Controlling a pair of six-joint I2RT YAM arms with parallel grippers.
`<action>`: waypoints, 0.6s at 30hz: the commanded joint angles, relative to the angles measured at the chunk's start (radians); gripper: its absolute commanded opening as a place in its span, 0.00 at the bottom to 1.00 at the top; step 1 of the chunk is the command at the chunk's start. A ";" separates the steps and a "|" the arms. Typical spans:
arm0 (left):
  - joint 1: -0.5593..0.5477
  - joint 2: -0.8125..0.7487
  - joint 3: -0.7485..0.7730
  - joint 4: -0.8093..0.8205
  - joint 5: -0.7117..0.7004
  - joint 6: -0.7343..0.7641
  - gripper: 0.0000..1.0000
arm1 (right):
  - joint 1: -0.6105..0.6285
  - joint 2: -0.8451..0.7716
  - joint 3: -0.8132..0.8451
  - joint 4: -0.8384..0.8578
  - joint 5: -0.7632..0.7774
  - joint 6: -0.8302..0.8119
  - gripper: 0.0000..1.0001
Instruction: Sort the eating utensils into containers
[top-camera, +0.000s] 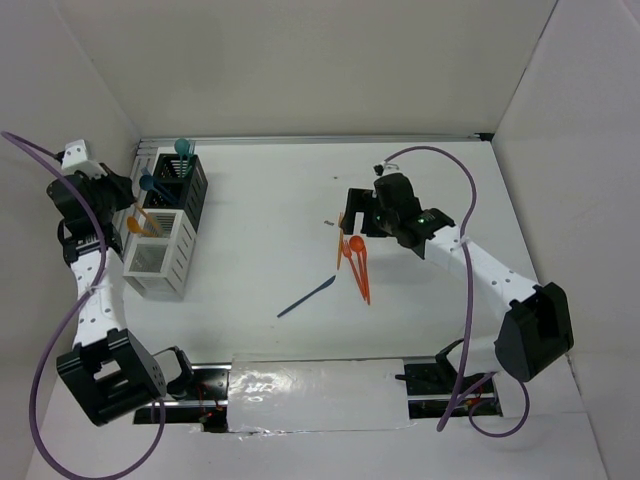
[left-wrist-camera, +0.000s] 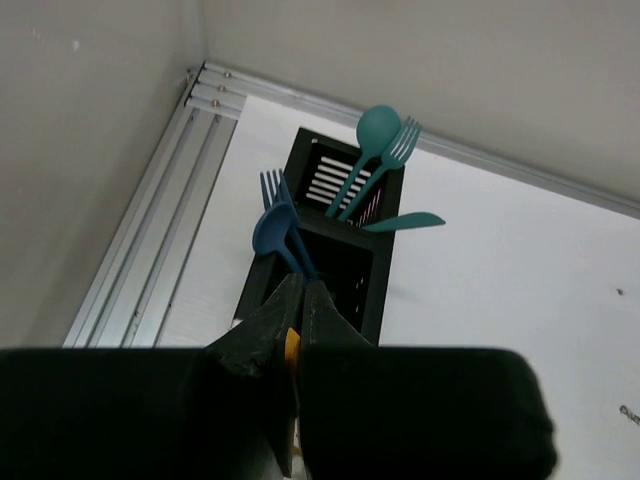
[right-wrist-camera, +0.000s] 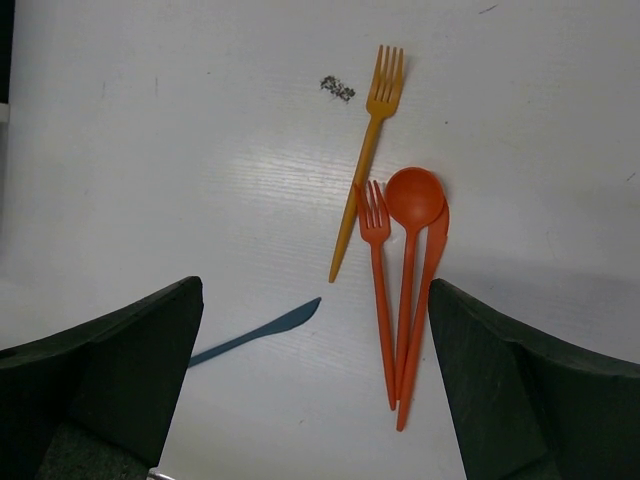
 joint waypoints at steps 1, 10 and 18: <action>0.004 -0.004 -0.031 0.209 0.032 -0.008 0.04 | -0.010 -0.010 -0.027 0.058 0.043 0.019 1.00; 0.033 -0.018 -0.238 0.435 0.021 -0.052 0.05 | -0.008 -0.005 -0.074 0.089 0.092 0.038 1.00; 0.041 -0.022 -0.206 0.378 0.032 -0.070 0.60 | -0.008 0.049 -0.103 0.069 0.146 0.064 1.00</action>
